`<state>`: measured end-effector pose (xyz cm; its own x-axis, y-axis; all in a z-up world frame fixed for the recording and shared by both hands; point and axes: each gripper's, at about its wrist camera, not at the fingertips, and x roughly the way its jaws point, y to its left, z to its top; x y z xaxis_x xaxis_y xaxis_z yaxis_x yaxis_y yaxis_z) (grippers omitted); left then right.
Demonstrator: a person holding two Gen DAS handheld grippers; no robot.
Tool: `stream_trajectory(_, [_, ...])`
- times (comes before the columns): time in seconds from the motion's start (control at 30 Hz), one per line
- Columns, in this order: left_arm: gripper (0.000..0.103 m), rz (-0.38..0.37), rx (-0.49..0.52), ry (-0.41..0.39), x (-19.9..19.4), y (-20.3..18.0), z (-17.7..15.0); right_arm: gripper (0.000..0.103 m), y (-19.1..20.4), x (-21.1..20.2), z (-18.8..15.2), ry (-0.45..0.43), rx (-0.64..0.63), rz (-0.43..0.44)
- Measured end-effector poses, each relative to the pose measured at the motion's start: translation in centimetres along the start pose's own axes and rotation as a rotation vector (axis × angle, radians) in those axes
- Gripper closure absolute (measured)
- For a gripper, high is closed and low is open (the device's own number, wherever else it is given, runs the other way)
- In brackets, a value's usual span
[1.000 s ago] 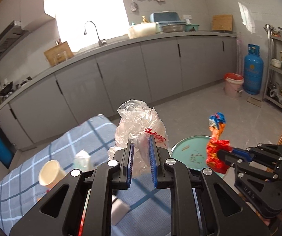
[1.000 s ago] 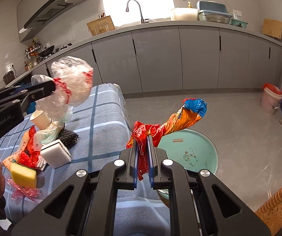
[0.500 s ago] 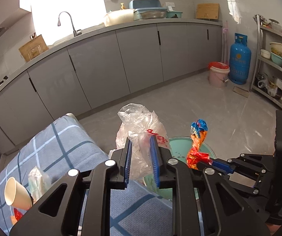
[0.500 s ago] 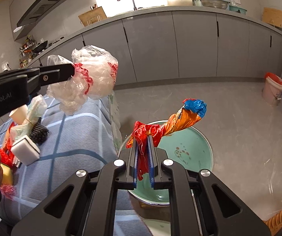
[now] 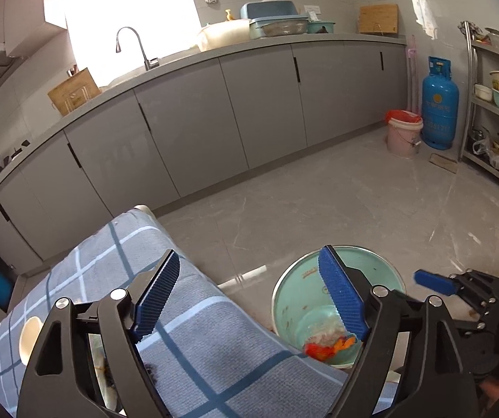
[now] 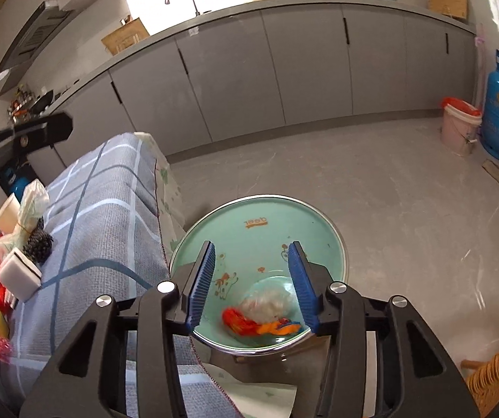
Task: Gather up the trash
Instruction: 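Open both grippers over the teal basin to drop the bag and wrapper, then move both grippers back over the table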
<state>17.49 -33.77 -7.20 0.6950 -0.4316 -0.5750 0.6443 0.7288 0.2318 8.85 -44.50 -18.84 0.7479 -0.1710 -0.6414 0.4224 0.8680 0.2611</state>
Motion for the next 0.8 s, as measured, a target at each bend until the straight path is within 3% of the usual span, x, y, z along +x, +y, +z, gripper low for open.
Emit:
stream_trajectory(0.3, [0.012,0.121,-0.001,-0.062,-7.4,2.9,-2.6,0.045,3.2,-4.7,-1.1,-0.044,0.063,0.031])
stream_trajectory(0.5, [0.011,0.184,-0.033,-0.083,-12.2,5.8,-4.7,0.039,8.2,-7.2,-2.4,-0.055,0.010,0.093])
stream_trajectory(0.8, [0.009,0.347,-0.047,-0.076,-18.0,11.0,-10.1,0.033,15.4,-9.8,-4.5,-0.056,-0.083,0.171])
